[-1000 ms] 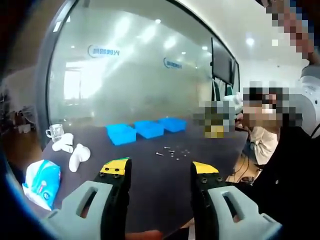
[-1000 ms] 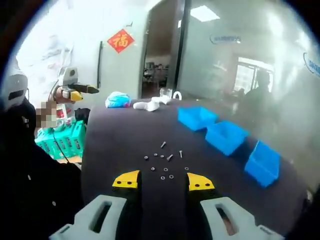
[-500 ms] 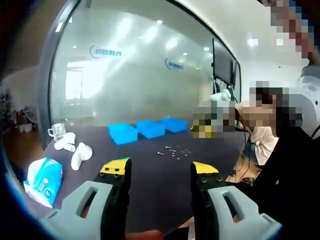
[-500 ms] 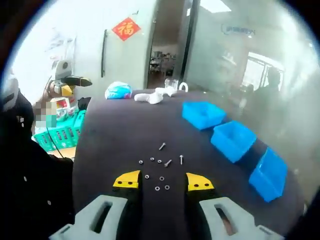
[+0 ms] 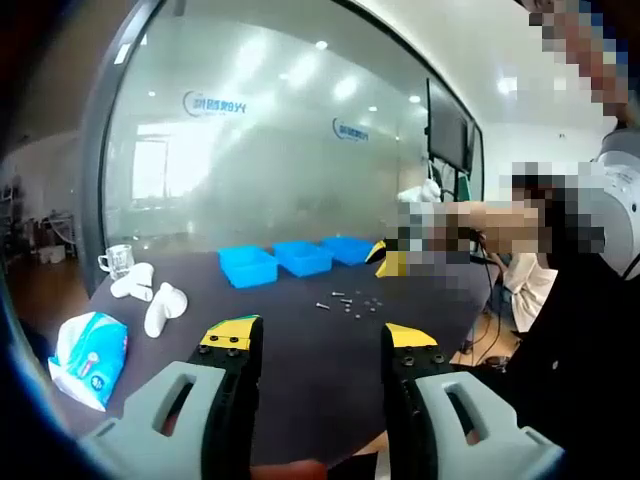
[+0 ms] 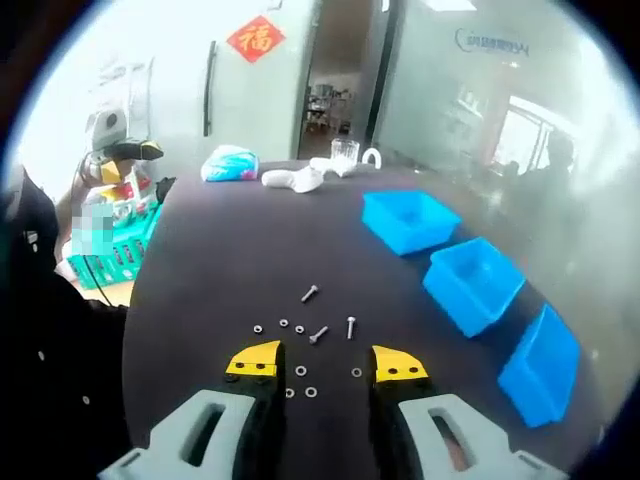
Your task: Sort the screws, nuts, and washers into the corresponding bins
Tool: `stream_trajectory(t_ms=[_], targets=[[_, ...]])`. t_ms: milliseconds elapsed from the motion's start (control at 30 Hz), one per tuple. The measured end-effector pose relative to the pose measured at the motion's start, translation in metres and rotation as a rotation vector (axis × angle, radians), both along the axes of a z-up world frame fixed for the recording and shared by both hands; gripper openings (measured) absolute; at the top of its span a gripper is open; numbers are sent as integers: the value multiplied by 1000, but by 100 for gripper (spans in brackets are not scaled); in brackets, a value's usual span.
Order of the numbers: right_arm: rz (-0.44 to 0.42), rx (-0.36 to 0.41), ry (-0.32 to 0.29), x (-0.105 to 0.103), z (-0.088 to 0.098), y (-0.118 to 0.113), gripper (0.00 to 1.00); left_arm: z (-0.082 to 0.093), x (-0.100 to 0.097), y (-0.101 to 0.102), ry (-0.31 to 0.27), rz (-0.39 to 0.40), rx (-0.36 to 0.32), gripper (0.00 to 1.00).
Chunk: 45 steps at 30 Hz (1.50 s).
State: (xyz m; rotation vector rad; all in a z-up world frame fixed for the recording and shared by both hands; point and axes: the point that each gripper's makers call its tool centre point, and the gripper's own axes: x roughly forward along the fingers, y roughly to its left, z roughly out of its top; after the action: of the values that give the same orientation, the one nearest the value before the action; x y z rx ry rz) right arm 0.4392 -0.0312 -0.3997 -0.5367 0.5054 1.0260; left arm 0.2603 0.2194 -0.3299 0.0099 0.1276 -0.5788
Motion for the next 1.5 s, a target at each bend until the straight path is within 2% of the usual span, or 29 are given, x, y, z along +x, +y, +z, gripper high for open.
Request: stream_trajectory(t_ms=[333,900,967,1500], targets=[[-5,-69,23,22,-19,3,27,-1,-1,2,4,9,1,47],[53,-185,78,40,-38,28,25,-10,2,-1,43,-4,21,47],[44,-192,94,42,-41,29,22,-11,1,-2,47,-5,29,47],[59,-270,121,52,-58,34,21,-15,-1,-1,53,4,13,47]])
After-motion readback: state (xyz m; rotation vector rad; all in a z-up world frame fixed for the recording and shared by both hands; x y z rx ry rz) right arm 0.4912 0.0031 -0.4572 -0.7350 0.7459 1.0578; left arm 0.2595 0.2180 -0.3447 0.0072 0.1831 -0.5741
